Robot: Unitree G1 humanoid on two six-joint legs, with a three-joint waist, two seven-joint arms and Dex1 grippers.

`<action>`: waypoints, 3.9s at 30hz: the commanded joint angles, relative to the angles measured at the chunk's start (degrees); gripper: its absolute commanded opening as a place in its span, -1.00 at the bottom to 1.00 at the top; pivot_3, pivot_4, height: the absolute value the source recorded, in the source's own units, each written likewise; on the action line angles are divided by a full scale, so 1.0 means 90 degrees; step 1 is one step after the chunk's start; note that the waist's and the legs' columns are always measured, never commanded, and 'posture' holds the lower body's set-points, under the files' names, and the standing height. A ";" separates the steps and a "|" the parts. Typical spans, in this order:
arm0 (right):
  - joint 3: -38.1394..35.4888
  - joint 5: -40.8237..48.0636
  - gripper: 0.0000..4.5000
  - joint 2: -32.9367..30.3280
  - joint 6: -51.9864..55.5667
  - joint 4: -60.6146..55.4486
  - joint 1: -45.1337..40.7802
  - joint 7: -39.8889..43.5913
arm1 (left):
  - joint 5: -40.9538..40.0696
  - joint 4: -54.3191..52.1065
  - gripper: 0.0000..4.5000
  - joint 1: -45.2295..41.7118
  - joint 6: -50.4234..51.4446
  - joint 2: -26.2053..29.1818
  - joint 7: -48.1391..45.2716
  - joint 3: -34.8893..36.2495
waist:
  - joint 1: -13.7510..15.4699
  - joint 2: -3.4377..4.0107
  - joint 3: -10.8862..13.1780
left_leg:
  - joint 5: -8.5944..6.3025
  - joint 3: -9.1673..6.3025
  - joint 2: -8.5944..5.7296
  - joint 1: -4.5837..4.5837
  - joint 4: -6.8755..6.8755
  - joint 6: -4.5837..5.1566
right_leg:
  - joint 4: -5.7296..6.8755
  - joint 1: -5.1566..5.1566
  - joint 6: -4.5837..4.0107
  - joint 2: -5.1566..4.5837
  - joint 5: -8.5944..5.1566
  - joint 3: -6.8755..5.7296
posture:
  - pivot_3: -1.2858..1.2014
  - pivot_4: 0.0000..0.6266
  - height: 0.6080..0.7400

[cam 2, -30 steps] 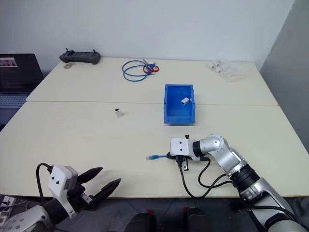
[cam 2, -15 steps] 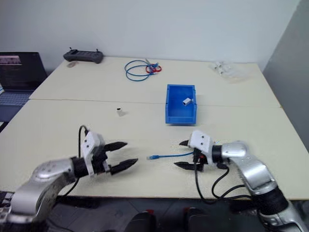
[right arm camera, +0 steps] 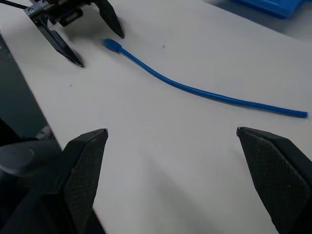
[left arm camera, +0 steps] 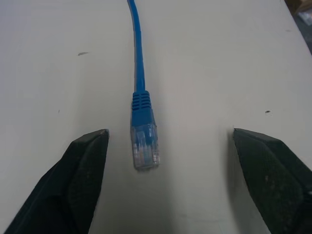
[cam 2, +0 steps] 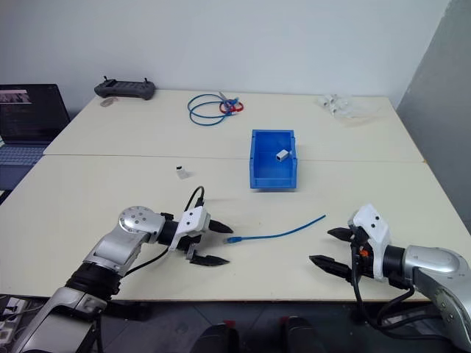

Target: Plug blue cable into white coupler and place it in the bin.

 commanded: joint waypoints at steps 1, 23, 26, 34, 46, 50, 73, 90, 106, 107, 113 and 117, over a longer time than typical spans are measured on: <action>-0.0307 0.0154 1.00 -0.0020 -0.0176 -0.0314 0.0109 -0.0178 | 0.0483 0.0447 0.43 0.0240 -0.0055 0.0073 -0.0139 -0.0342 | -0.0001 0.0000 -0.0011 | 0.0000 0.0000 0.0001 0.0000 0.0000 0.0000 | 0.0000 0.0000 0.0000 0.0000 0.0000 0.0000 | 0.03 -0.52 1.00; 0.0275 0.0289 1.00 -0.0264 -0.0584 0.0149 -0.0353 -0.0221 | 0.0571 0.0581 -0.90 0.0456 -0.0028 0.0559 -0.0198 -0.0277 | -0.0176 0.0037 -0.0091 | -0.0001 0.0000 0.0026 0.0019 -0.0015 0.0001 | 0.0003 0.0002 -0.0004 0.0036 -0.0006 0.0009 | 0.03 -0.52 1.00; 0.0263 0.0805 1.00 0.0022 -0.0182 0.0088 -0.0616 -0.0448 | -0.0349 -0.0167 -0.90 0.0273 0.1611 0.0338 -0.0128 0.0179 | -0.0205 0.0039 -0.0090 | 0.0000 0.0000 0.0032 0.0022 -0.0016 0.0001 | 0.0006 0.0002 -0.0005 0.0039 -0.0007 0.0009 | 0.03 -0.52 1.00; 0.0203 0.2801 1.00 0.0849 0.1144 0.0537 -0.1037 -0.1051 | -0.3938 -0.2360 -0.90 -0.0452 0.7191 -0.0095 0.0537 0.1844 | -0.0128 -0.0021 -0.0027 | 0.0000 -0.0027 0.0024 -0.0067 0.0000 0.0000 | 0.0001 -0.0054 -0.0006 0.0053 -0.0008 -0.0012 | 0.03 -0.52 1.00; 0.0487 0.6891 1.00 0.1516 0.1541 0.1910 -0.2491 -0.3667 | -0.5379 -0.3610 -0.90 0.0017 0.8539 -0.0790 0.2145 0.2623 | -0.0121 -0.0031 0.0000 | 0.0001 -0.0029 0.0012 -0.0069 -0.0001 0.0000 | 0.0005 -0.0058 -0.0001 0.0009 -0.0009 -0.0012 | 0.03 -0.52 1.00; 0.0836 0.7120 1.00 0.1337 0.1513 0.1937 -0.2659 -0.3851 | -0.5385 -0.3576 -0.90 -0.0075 0.8377 -0.0826 0.2209 0.2523 | -0.0105 -0.0032 0.0001 | 0.0001 -0.0019 0.0000 -0.0075 0.0001 -0.0001 | 0.0000 -0.0059 0.0004 0.0002 -0.0006 -0.0006 | 0.03 -0.52 1.00; 0.1525 0.7287 0.00 0.1319 0.1095 0.2333 -0.3120 -0.4072 | -0.5701 -0.3632 -0.90 0.0069 0.8166 -0.0927 0.2466 0.2534 | -0.0062 -0.0031 0.0001 | 0.0001 -0.0016 0.0003 -0.0105 0.0002 -0.0001 | -0.0001 -0.0091 0.0009 0.0003 -0.0003 -0.0004 | 0.03 -0.52 1.00; 0.1572 0.7319 -0.92 0.1329 0.1018 0.2472 -0.3211 -0.4305 | -0.5384 -0.3681 -0.54 0.0220 0.7463 -0.0827 0.2366 0.2304 | -0.0060 -0.0031 0.0001 | 0.0001 -0.0013 0.0004 -0.0109 0.0001 -0.0001 | -0.0002 -0.0095 0.0009 0.0003 -0.0003 -0.0001 | 0.03 -0.52 1.00; 0.1031 0.6050 -0.92 0.1245 0.0562 0.3003 -0.3350 -0.3880 | -0.0542 -0.3161 0.96 0.1315 0.3504 -0.0792 0.6423 0.2176 | 0.0023 -0.0034 0.0009 | 0.0001 -0.0008 0.0004 -0.0117 0.0002 0.0000 | -0.0011 -0.0099 0.0019 -0.0011 0.0004 0.0003 | 0.03 -0.52 1.00; 0.1016 0.5985 -0.92 0.1277 0.0536 0.3009 -0.3361 -0.3870 | -0.0316 -0.2984 0.99 0.1256 0.3315 -0.0998 0.6886 0.2257 | 0.0022 -0.0035 0.0009 | 0.0001 -0.0009 0.0005 -0.0118 0.0003 0.0000 | -0.0012 -0.0098 0.0020 -0.0012 0.0005 0.0002 | 0.03 -0.52 1.00; 0.1001 0.5660 -0.92 0.1476 0.0457 0.3000 -0.3427 -0.3879 | 0.0439 -0.0968 0.99 0.0273 0.2047 -0.2190 0.8786 0.2568 | 0.0057 -0.0041 0.0012 | 0.0001 -0.0009 0.0002 -0.0118 0.0004 0.0000 | -0.0007 -0.0097 0.0023 -0.0015 0.0008 -0.0001 | 0.03 -0.52 1.00; 0.0931 0.5599 -0.92 0.1537 0.0489 0.2947 -0.3479 -0.3954 | 0.0434 0.0439 0.99 -0.0611 0.1395 -0.2662 0.9236 0.2783 | 0.0069 -0.0047 0.0013 | 0.0001 -0.0004 -0.0001 -0.0122 0.0010 0.0000 | -0.0008 -0.0097 0.0032 -0.0014 0.0013 0.0001 | 0.03 -0.52 1.00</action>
